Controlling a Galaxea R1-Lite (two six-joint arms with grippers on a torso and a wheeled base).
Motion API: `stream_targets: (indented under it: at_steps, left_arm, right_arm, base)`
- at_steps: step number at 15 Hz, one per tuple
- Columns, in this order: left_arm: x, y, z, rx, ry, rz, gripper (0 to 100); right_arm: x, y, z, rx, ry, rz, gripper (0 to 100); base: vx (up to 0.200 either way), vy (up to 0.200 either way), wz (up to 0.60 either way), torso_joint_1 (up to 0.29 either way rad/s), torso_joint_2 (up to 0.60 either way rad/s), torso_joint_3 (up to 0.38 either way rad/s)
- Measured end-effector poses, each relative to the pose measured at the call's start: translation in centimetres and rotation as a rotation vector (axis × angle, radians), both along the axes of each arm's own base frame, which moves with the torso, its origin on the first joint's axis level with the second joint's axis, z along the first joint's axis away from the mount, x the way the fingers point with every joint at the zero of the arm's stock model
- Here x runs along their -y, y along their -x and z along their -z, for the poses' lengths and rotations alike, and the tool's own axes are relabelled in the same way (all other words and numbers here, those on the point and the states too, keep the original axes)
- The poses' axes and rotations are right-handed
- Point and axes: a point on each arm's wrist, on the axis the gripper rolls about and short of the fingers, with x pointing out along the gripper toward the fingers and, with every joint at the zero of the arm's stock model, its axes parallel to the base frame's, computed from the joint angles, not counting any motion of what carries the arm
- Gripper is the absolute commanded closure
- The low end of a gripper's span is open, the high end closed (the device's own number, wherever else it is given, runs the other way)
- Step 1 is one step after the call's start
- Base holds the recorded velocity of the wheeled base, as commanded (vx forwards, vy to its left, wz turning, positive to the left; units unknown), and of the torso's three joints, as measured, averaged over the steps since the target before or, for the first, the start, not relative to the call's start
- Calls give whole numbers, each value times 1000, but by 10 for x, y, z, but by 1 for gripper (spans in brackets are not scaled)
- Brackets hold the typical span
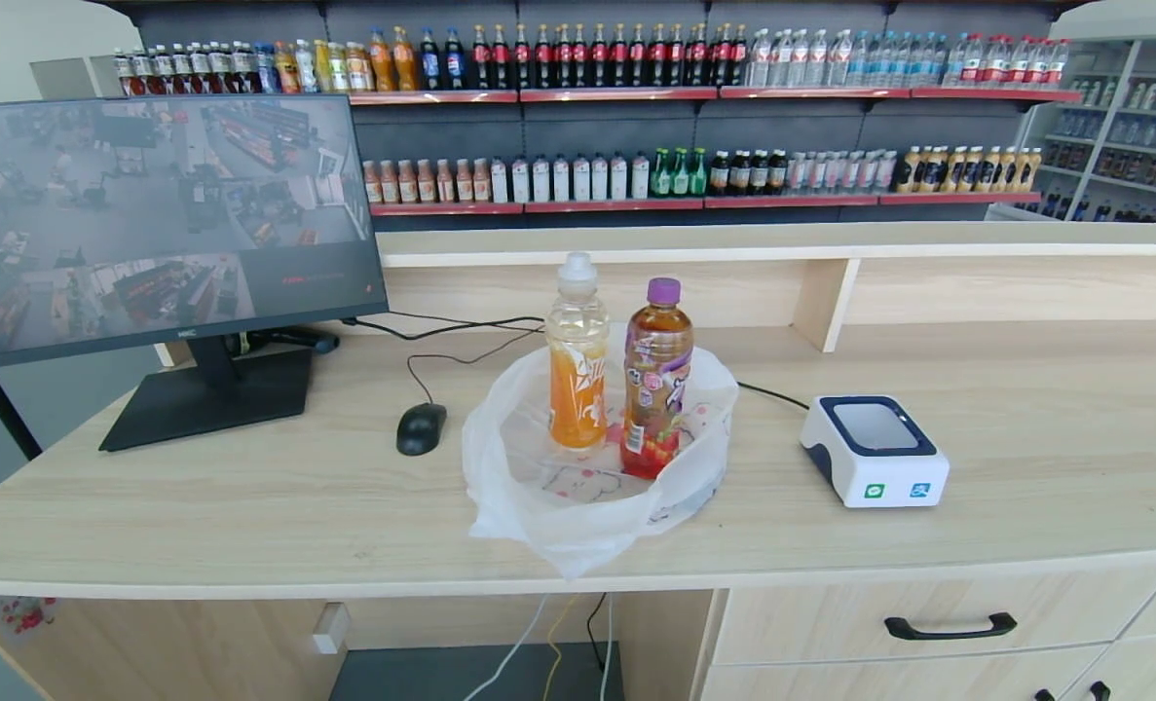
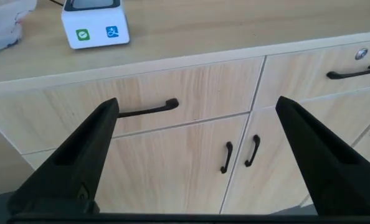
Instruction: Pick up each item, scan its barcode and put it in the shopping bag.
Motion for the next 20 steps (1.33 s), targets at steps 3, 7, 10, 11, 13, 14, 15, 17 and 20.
stream_targets:
  at_steps: [3, 7, 10, 11, 13, 14, 15, 17, 20]
  left_arm:
    - [0, 0, 0, 0, 0, 0, 0]
    - [0, 0, 0, 0, 2, 0, 0]
    - [0, 0, 0, 0, 0, 0, 0]
    - [0, 0, 0, 0, 1, 0, 0]
    - [0, 0, 0, 0, 0, 0, 0]
    - [0, 0, 0, 0, 0, 0, 0]
    - [0, 0, 0, 0, 0, 0, 0]
    - [0, 0, 0, 0, 1, 0, 0]
    - [0, 0, 0, 0, 2, -1, 0]
  right_arm:
    - [-3, 1, 0, 16, -4, -2, 0]
    - [-8, 0, 6, -28, 11, -218, 0]
    - [-7, 0, 6, -28, 13, -294, 0]
    - [-6, 1, 6, -23, 13, -319, 0]
    - [-6, 2, 6, -4, 3, -287, 0]
    - [-7, 3, 7, 13, 0, -275, 0]
    - [-6, 5, 7, 29, 5, -283, 0]
    - [-6, 6, 8, 49, -7, -287, 0]
    - [-6, 7, 8, 65, -22, -287, 0]
  base:
    - [0, 0, 0, 0, 0, 0]
    - [0, 0, 0, 0, 0, 0]
    - [0, 0, 0, 0, 0, 0]
    - [0, 0, 0, 0, 0, 0]
    - [0, 0, 0, 0, 0, 0]
    - [0, 0, 0, 0, 0, 0]
    - [0, 0, 0, 0, 0, 0]
    - [0, 0, 0, 0, 0, 0]
    - [-67, 0, 0, 1, -1, 1]
